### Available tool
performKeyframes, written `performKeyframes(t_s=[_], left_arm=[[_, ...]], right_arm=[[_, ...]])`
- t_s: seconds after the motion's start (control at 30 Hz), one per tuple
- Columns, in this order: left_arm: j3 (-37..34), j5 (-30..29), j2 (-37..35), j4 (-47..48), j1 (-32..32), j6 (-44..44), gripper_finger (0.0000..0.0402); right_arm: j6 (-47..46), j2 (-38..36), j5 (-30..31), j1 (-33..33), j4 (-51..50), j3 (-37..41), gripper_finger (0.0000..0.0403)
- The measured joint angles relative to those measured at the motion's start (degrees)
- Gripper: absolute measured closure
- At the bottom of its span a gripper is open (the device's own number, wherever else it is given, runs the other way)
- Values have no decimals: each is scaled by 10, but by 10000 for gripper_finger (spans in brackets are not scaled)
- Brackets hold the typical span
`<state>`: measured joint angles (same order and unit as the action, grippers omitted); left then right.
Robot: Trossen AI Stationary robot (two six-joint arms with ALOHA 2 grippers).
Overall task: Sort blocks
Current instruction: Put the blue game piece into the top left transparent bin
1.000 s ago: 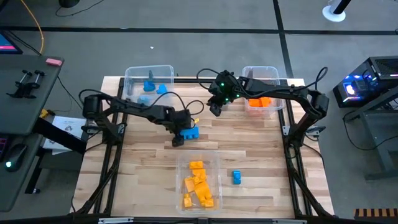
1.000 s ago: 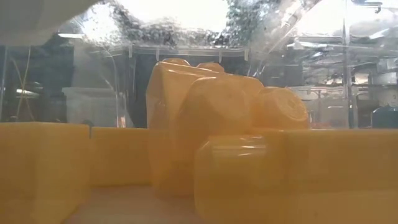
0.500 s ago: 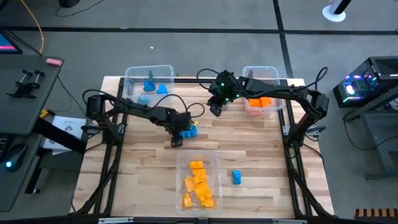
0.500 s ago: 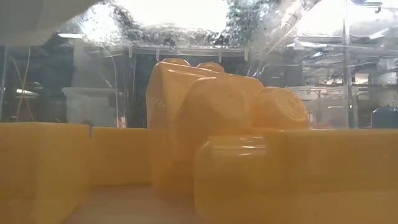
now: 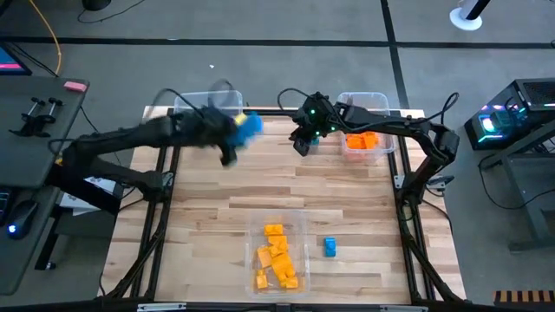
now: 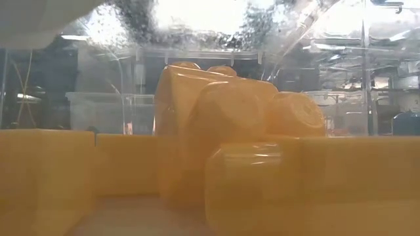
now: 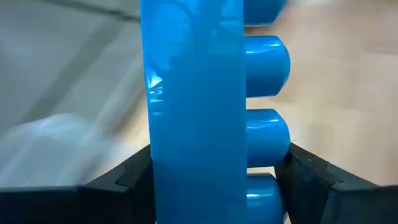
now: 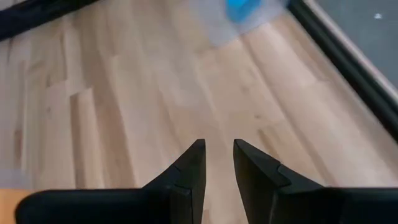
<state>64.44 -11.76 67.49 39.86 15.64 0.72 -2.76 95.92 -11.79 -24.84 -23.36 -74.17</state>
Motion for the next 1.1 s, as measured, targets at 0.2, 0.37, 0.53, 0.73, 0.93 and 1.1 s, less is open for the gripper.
performKeyframes(t_s=[0.2,0.37,0.53,0.73,0.93,1.1], left_arm=[[-1,-93,-38,113,170,-19,157],[-2,-66,10,129,287,-40,153],[-2,-22,59,134,326,-70,126],[-1,38,74,132,327,-90,98],[60,109,72,144,327,-112,95],[96,219,26,84,292,-198,95]], right_arm=[[-23,0,-15,-18,16,0,324],[-23,0,-17,-19,19,0,324],[-20,-5,-26,-18,19,0,324],[6,-51,-22,-18,23,0,324],[31,-103,-22,-26,20,0,324],[34,-141,-88,-20,-15,0,324]])
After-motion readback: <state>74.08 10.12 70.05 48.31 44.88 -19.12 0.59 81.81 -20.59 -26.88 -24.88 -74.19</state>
